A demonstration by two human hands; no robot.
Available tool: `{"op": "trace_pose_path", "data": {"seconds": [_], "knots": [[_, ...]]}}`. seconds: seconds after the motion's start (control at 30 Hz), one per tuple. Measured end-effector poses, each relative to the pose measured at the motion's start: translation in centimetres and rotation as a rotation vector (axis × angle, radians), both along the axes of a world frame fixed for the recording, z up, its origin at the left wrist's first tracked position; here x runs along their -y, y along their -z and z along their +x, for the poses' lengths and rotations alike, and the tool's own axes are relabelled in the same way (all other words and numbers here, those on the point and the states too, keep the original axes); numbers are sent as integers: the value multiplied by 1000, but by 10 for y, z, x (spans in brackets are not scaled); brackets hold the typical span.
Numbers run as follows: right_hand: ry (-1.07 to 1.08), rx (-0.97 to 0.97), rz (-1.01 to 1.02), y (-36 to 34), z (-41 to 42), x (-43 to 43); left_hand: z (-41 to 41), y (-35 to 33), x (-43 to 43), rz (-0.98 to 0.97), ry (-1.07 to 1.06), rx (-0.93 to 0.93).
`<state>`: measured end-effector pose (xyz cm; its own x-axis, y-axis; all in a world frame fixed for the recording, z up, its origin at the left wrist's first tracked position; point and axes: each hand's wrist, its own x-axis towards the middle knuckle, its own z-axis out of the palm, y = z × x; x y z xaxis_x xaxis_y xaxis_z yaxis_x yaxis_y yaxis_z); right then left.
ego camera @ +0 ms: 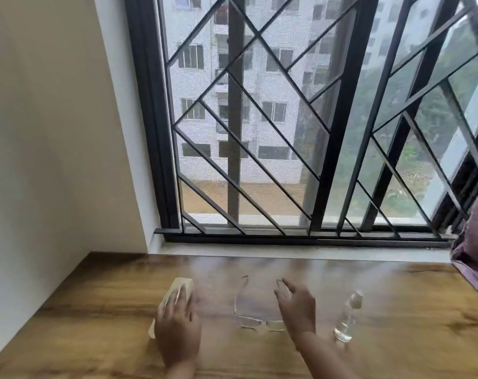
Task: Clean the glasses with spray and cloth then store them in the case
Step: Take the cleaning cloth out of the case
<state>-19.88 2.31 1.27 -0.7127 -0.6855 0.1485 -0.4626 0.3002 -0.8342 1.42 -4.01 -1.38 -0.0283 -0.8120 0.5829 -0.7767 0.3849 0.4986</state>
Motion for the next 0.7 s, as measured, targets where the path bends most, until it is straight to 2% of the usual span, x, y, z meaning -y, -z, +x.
{"op": "trace_pose_path", "data": {"seconds": [0.07, 0.13, 0.27, 0.37, 0.53, 0.63, 0.7], "knots": [[-125, -94, 35, -3, 15, 13, 13, -1, -4, 177, 17, -50], [-253, -183, 53, -6, 31, 27, 18, 4, -8, 278, -60, -102], [-515, -327, 91, -4, 67, 51, 15, 14, -11, 318, -206, -282], [-695, -516, 151, 3, 88, 65, 17, 12, -12, 399, -199, -420], [-888, -819, 279, 10, 110, 82, 25, 19, -7, 407, -141, -557], [-1002, -1019, 289, 11, 116, 88, 28, 37, 0, 401, -113, -587], [-1032, -1154, 258, 11, 117, 91, 32, 40, 1, 466, -98, -613]]}}
